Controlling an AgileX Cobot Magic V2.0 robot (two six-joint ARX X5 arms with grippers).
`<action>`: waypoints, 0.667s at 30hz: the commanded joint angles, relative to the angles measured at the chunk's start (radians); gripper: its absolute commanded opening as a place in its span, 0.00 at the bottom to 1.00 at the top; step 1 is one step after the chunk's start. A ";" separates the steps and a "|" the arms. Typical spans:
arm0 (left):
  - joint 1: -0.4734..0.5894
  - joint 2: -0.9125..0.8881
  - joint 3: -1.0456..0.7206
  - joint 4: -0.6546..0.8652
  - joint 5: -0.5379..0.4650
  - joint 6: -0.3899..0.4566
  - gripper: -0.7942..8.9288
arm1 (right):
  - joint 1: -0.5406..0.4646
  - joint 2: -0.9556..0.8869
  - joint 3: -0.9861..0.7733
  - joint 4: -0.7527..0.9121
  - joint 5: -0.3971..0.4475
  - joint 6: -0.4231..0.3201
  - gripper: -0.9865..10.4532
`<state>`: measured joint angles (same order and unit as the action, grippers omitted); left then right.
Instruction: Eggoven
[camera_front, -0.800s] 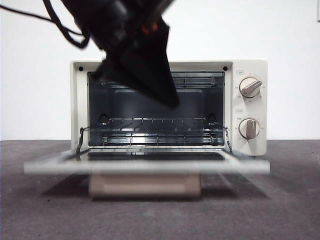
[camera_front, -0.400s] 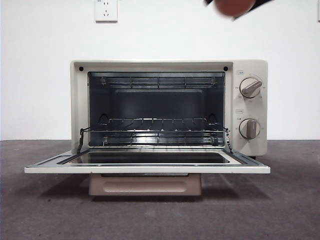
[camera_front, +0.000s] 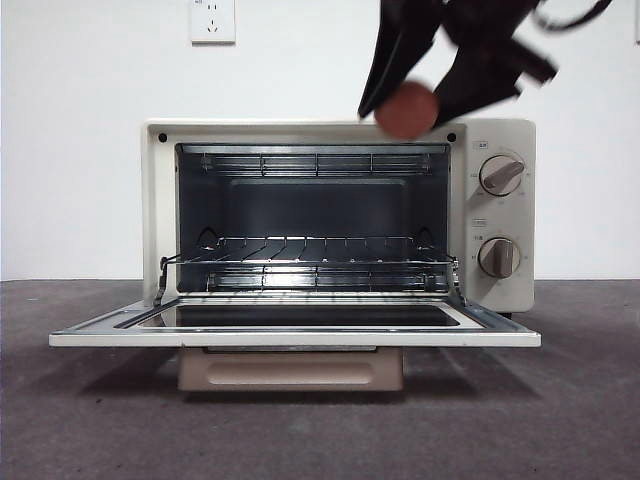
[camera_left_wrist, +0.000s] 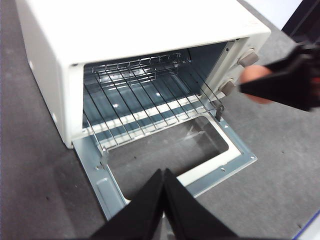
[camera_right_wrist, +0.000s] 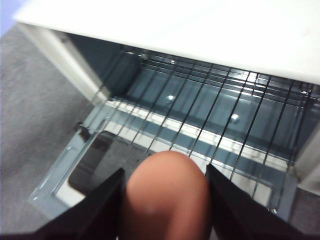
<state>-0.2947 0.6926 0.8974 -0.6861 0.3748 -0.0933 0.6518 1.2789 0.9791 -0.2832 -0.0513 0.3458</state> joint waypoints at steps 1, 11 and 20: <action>0.038 -0.034 -0.032 -0.005 0.041 0.009 0.09 | -0.010 0.072 0.016 0.064 -0.031 0.010 0.09; 0.094 -0.130 -0.124 -0.050 0.097 0.003 0.09 | -0.062 0.253 0.016 0.170 -0.030 0.009 0.09; 0.093 -0.145 -0.125 -0.063 0.098 -0.005 0.09 | -0.085 0.317 0.017 0.232 -0.027 0.012 0.09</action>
<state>-0.2005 0.5446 0.7689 -0.7563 0.4702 -0.0959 0.5613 1.5810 0.9791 -0.0662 -0.0788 0.3485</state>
